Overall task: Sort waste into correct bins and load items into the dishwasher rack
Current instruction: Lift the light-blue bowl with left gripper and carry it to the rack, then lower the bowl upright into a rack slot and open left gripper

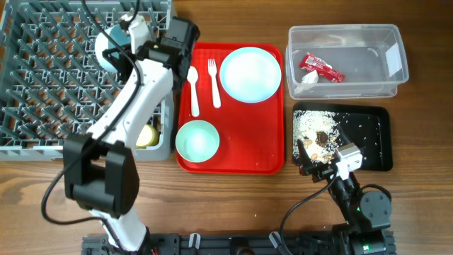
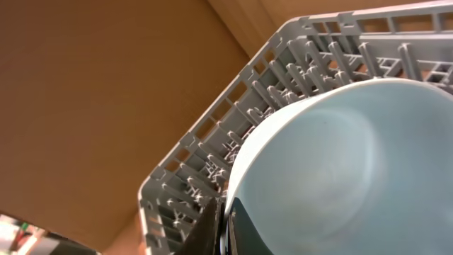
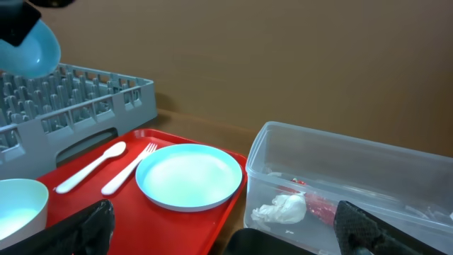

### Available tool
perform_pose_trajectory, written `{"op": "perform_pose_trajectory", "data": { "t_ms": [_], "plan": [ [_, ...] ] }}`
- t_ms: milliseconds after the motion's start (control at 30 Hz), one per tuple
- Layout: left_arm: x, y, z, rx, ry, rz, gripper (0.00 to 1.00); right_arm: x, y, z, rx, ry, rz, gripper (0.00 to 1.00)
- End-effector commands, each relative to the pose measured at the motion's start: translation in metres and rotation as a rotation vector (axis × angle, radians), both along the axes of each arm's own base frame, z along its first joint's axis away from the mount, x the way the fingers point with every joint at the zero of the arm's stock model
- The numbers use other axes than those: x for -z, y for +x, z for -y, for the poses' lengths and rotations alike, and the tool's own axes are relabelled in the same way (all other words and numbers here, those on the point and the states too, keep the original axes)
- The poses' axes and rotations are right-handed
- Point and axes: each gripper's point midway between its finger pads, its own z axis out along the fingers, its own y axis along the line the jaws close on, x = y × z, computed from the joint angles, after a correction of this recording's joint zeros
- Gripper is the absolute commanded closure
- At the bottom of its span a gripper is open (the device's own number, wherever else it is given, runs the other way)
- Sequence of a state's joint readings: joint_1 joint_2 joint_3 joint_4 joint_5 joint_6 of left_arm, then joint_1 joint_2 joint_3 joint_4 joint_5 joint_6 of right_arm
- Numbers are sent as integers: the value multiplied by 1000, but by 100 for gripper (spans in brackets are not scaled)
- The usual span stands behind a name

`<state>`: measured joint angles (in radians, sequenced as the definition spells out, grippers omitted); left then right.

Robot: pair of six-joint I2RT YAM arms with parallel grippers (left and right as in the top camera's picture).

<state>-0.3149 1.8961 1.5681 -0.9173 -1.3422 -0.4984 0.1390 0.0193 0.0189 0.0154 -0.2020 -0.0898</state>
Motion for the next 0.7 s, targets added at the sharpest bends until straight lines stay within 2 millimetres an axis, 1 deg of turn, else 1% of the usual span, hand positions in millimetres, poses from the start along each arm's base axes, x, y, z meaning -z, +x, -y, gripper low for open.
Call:
{"op": "perform_pose_trajectory", "data": {
  "t_ms": [0,133,267,433,667],
  "plan": [
    [18,17,-2,7,7,-41,96,3,-1,-1,-10,13,0,0],
    [38,37,5,44,24,-92,96,3,-1,-1,-10,14,-1,0],
    [48,54,9,67,44,-104,96,3,-1,-1,-10,13,0,0],
    [36,64,11,77,91,-103,96,3,-1,-1,-10,13,0,0],
    [37,64,10,78,92,-116,96,3,-1,-1,-10,13,0,0]
  ]
}}
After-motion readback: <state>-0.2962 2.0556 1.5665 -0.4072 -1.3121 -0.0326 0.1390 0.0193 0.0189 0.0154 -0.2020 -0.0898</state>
